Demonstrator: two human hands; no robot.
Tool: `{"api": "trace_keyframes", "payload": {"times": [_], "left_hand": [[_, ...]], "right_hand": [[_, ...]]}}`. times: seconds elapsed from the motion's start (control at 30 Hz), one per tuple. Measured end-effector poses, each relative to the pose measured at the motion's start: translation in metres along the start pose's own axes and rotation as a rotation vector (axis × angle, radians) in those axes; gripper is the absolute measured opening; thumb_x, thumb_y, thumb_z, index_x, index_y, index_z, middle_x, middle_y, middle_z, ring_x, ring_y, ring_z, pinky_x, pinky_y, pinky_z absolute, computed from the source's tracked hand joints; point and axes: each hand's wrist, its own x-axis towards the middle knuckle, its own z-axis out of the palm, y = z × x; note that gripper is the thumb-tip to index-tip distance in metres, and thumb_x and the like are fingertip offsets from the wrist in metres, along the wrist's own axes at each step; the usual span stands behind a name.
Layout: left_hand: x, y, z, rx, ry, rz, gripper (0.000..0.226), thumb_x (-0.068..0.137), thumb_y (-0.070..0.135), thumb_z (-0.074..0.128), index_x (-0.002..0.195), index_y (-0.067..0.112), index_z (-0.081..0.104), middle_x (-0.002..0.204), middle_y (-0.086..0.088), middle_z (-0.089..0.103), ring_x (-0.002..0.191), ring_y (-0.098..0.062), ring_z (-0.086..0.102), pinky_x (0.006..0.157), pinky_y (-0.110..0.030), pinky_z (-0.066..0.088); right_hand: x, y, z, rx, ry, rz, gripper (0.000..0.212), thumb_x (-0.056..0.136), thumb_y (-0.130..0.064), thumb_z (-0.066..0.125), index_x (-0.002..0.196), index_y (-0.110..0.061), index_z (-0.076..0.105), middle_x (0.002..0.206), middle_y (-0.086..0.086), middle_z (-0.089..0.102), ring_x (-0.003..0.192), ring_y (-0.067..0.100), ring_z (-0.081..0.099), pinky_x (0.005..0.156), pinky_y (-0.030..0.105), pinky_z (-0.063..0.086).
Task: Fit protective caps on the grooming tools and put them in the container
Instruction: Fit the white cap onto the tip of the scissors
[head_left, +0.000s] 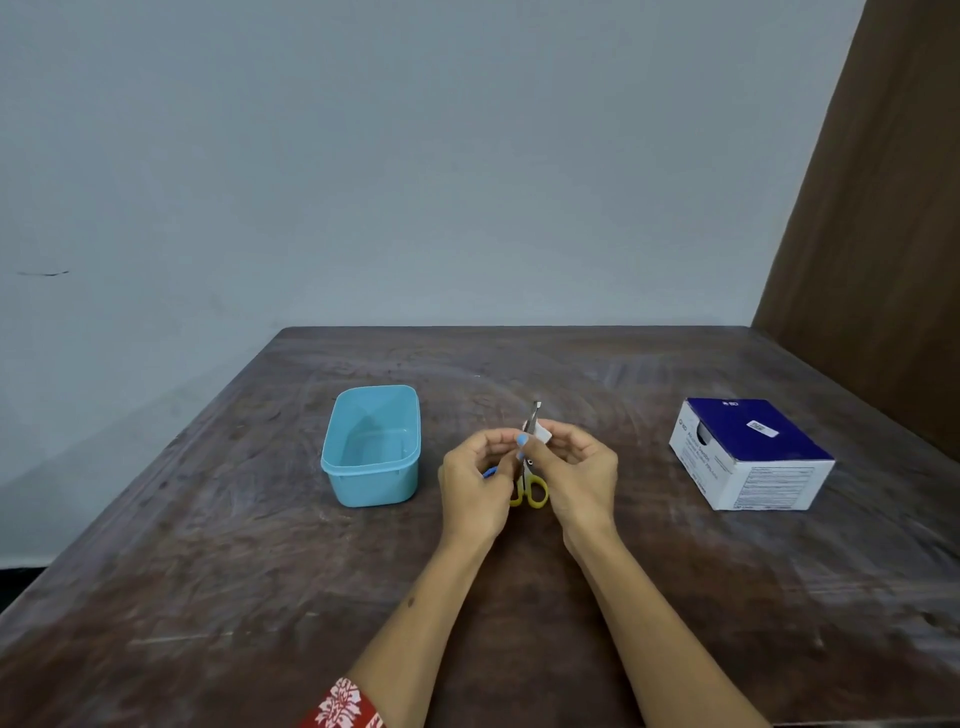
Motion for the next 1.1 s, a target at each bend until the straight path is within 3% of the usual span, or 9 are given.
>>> {"api": "trace_keyframes", "payload": {"times": [0.2, 0.33, 0.47, 0.57, 0.7, 0.8, 0.9, 1.0, 1.1], "left_hand": [[-0.004, 0.002, 0.0, 0.128, -0.062, 0.071, 0.03, 0.078, 0.0, 0.068, 0.104, 0.015, 0.071, 0.082, 0.013, 0.07, 0.078, 0.003, 0.068, 0.068, -0.013, 0.054], [-0.003, 0.004, -0.003, 0.036, -0.025, -0.007, 0.022, 0.082, -0.003, 0.064, 0.095, 0.013, 0.073, 0.071, 0.017, 0.069, 0.069, 0.0, 0.069, 0.059, -0.011, 0.052], [-0.004, 0.007, -0.001, -0.118, 0.0, -0.127, 0.03, 0.079, -0.002, 0.068, 0.075, 0.028, 0.067, 0.063, 0.01, 0.071, 0.063, -0.01, 0.07, 0.058, -0.02, 0.056], [-0.004, 0.005, 0.0, -0.075, -0.038, -0.107, 0.024, 0.082, -0.003, 0.065, 0.083, 0.02, 0.072, 0.065, 0.011, 0.072, 0.067, -0.01, 0.071, 0.059, -0.02, 0.056], [-0.001, 0.003, -0.001, -0.058, 0.003, -0.11, 0.018, 0.08, -0.002, 0.067, 0.084, 0.014, 0.073, 0.064, 0.011, 0.071, 0.062, -0.003, 0.069, 0.053, -0.015, 0.051], [-0.001, 0.003, -0.001, -0.051, 0.008, -0.116, 0.027, 0.08, -0.003, 0.066, 0.08, 0.023, 0.072, 0.069, 0.008, 0.071, 0.063, -0.005, 0.069, 0.054, -0.018, 0.052], [0.0, 0.001, -0.003, -0.054, 0.016, -0.125, 0.023, 0.082, -0.006, 0.061, 0.089, 0.013, 0.073, 0.071, 0.006, 0.072, 0.065, -0.009, 0.07, 0.055, -0.02, 0.053], [0.0, 0.001, -0.004, -0.07, -0.008, -0.124, 0.019, 0.084, -0.004, 0.06, 0.094, 0.007, 0.072, 0.075, 0.002, 0.073, 0.069, -0.011, 0.072, 0.058, -0.02, 0.055], [0.0, 0.002, -0.003, -0.102, -0.053, -0.138, 0.018, 0.086, -0.005, 0.058, 0.098, 0.002, 0.07, 0.084, -0.011, 0.074, 0.075, -0.02, 0.072, 0.067, -0.03, 0.059]], "right_hand": [[-0.001, -0.003, -0.002, 0.065, 0.0, -0.027, 0.012, 0.075, -0.008, 0.076, 0.08, -0.018, 0.074, 0.07, 0.002, 0.074, 0.061, 0.014, 0.067, 0.057, 0.027, 0.056], [0.0, -0.004, -0.001, 0.145, -0.018, 0.001, 0.011, 0.078, -0.005, 0.073, 0.084, -0.014, 0.074, 0.066, 0.002, 0.073, 0.059, 0.012, 0.067, 0.055, 0.022, 0.054], [0.003, -0.002, -0.004, 0.051, 0.107, -0.071, 0.012, 0.082, -0.003, 0.069, 0.091, -0.01, 0.073, 0.07, -0.004, 0.072, 0.062, 0.0, 0.066, 0.06, 0.013, 0.051], [-0.001, -0.001, -0.001, -0.11, 0.059, -0.144, 0.015, 0.082, -0.007, 0.069, 0.087, -0.02, 0.074, 0.068, -0.009, 0.072, 0.065, 0.005, 0.069, 0.061, 0.021, 0.054], [-0.006, -0.002, 0.002, -0.114, 0.032, -0.163, 0.028, 0.082, -0.004, 0.059, 0.083, -0.028, 0.073, 0.059, -0.007, 0.07, 0.048, 0.006, 0.061, 0.045, 0.019, 0.048], [-0.005, -0.002, 0.001, -0.124, 0.017, -0.187, 0.032, 0.081, -0.003, 0.058, 0.08, -0.031, 0.074, 0.064, -0.008, 0.072, 0.053, 0.008, 0.065, 0.049, 0.02, 0.051], [-0.004, 0.0, 0.001, -0.154, -0.034, -0.207, 0.026, 0.079, -0.006, 0.069, 0.083, -0.031, 0.074, 0.069, -0.007, 0.073, 0.062, 0.01, 0.069, 0.056, 0.021, 0.054], [0.001, 0.005, 0.0, -0.163, -0.054, -0.161, 0.021, 0.076, -0.008, 0.075, 0.083, -0.028, 0.074, 0.074, -0.002, 0.074, 0.069, 0.016, 0.071, 0.065, 0.033, 0.057], [0.004, 0.01, -0.001, -0.15, -0.075, -0.078, 0.017, 0.077, -0.013, 0.075, 0.089, -0.024, 0.074, 0.08, 0.003, 0.073, 0.074, 0.025, 0.07, 0.07, 0.041, 0.058]]}}
